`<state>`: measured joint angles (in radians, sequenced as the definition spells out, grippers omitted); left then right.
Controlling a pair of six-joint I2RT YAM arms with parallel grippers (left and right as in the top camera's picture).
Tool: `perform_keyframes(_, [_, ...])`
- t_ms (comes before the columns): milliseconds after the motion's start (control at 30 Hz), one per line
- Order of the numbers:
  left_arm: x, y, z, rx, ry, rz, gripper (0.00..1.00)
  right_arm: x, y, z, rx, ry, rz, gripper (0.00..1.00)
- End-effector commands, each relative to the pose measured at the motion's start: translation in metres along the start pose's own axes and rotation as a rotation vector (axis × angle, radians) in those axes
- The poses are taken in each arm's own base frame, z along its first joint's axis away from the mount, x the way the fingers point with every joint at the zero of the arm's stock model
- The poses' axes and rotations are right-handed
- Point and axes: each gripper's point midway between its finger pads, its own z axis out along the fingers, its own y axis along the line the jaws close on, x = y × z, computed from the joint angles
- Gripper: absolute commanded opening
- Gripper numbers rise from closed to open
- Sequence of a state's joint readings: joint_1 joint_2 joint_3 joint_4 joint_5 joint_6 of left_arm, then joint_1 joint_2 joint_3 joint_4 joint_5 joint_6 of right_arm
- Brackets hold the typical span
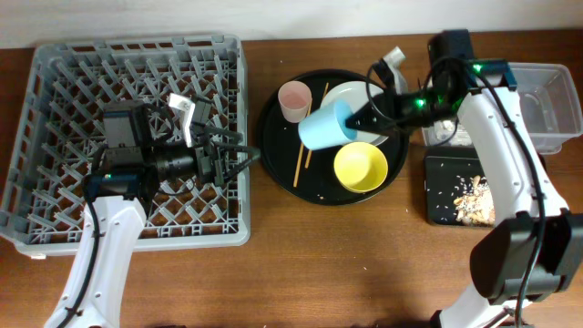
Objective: Sort waste into correct bins and load items into the dishwasher rack
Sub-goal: 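Hand the blue cup from the right gripper to the left gripper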
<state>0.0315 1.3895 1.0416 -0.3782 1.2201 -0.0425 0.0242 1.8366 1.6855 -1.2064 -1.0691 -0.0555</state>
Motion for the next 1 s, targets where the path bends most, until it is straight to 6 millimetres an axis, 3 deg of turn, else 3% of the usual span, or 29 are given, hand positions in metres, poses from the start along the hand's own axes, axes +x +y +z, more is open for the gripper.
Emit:
perform_keyframes(0, [-0.005,-0.038,-0.006,0.210,0.001,0.021,0.99,0.010,0.002,-0.008,-0.211,-0.038,-0.031,0.04])
perform_keyframes(100, [-0.005,-0.046,-0.008,0.257,0.004,0.022,0.99,0.024,-0.012,-0.007,-0.253,-0.046,-0.005,0.04])
perform_keyframes(167, [-0.005,-0.043,-0.007,0.241,0.003,0.021,0.99,0.027,-0.011,-0.006,-0.254,-0.042,-0.014,0.04])
perform_keyframes(333, [-0.009,-0.006,0.000,0.015,-0.009,-0.235,0.99,0.027,-0.008,-0.007,-0.253,-0.043,-0.023,0.04])
perform_keyframes(467, [-0.032,-0.002,0.004,-0.011,-0.073,-0.271,0.99,0.030,-0.001,0.004,-0.262,-0.016,-0.053,0.04])
perform_keyframes(567, [-0.037,0.005,0.015,-0.010,-0.082,-0.313,0.99,0.031,0.001,0.007,-0.266,-0.008,-0.064,0.04])
perform_keyframes(700, [-0.033,0.028,0.043,0.067,-0.043,-0.438,0.99,0.031,0.001,0.007,-0.265,-0.009,-0.066,0.04])
perform_keyframes(833, [-0.051,0.018,0.053,0.153,-0.065,-0.460,0.99,0.027,0.005,0.015,-0.268,-0.005,-0.093,0.04])
perform_keyframes(967, [-0.050,0.013,0.053,0.177,-0.044,-0.499,0.99,0.013,0.014,0.035,-0.266,0.002,-0.129,0.04])
